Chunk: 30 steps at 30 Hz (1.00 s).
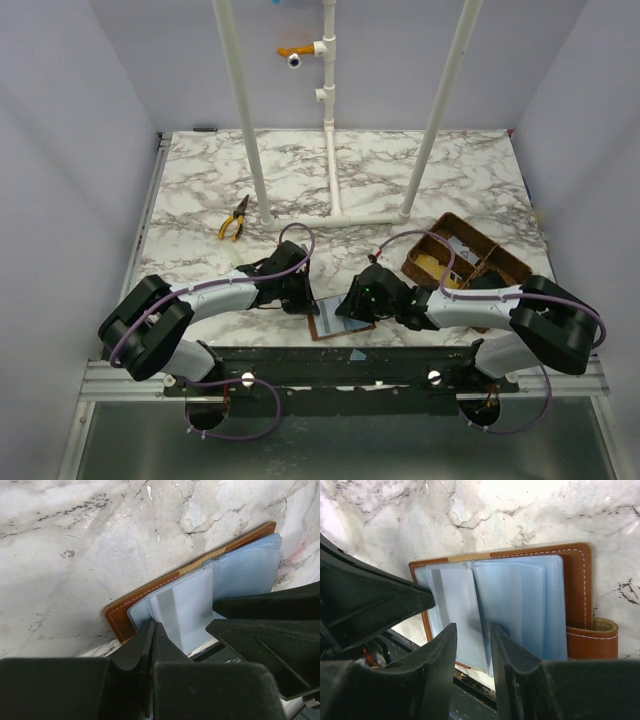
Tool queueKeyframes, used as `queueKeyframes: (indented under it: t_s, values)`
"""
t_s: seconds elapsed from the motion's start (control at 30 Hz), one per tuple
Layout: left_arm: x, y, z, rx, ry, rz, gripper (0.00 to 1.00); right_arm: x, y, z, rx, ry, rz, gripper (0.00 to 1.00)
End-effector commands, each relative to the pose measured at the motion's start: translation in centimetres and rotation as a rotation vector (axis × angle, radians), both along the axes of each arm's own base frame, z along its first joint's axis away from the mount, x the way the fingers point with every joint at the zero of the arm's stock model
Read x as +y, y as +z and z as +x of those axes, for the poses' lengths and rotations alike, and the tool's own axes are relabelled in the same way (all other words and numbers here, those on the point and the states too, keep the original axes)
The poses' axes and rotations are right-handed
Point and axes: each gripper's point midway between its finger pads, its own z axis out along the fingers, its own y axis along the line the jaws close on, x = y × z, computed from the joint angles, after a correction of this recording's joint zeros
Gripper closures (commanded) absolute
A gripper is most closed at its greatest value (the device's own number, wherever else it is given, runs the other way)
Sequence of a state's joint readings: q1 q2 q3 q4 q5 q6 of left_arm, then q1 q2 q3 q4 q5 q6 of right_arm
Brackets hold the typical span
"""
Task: Take the credit cards out of the card holder
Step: Remove the credit card from the card holder.
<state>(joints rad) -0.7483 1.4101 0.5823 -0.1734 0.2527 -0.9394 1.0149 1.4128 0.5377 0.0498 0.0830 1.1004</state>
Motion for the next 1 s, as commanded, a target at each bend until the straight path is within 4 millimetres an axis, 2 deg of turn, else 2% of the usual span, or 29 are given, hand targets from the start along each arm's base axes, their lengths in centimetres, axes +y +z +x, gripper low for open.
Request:
queueKeyframes:
  t_s: [0.0,0.47,0.73,0.83,0.97]
  values:
    - [2.1,-2.6,-1.7,0.052,-0.02,0.109,1.0,0.2,-0.4,-1.2,0.062,0.034,0.116,0.65]
    - [2.1,-2.6,-1.8,0.053,-0.022,0.107,1.0,1.6,0.1,-1.9,0.1,0.072,0.239,0.69]
    - [2.1,-2.6,-1.9,0.051,-0.024,0.1,1.0,0.7,-1.5,-2.0,0.144,0.021,0.228,0.75]
    - [1.9,-2.4,-1.9,0.048,-0.032,0.087,1.0,0.6,-1.8,-2.0,0.15,0.018,0.225,0.8]
    - [1.7,-2.0,-1.9,0.04,-0.038,0.07,1.0,0.3,-2.6,-1.9,0.171,-0.002,0.184,0.95]
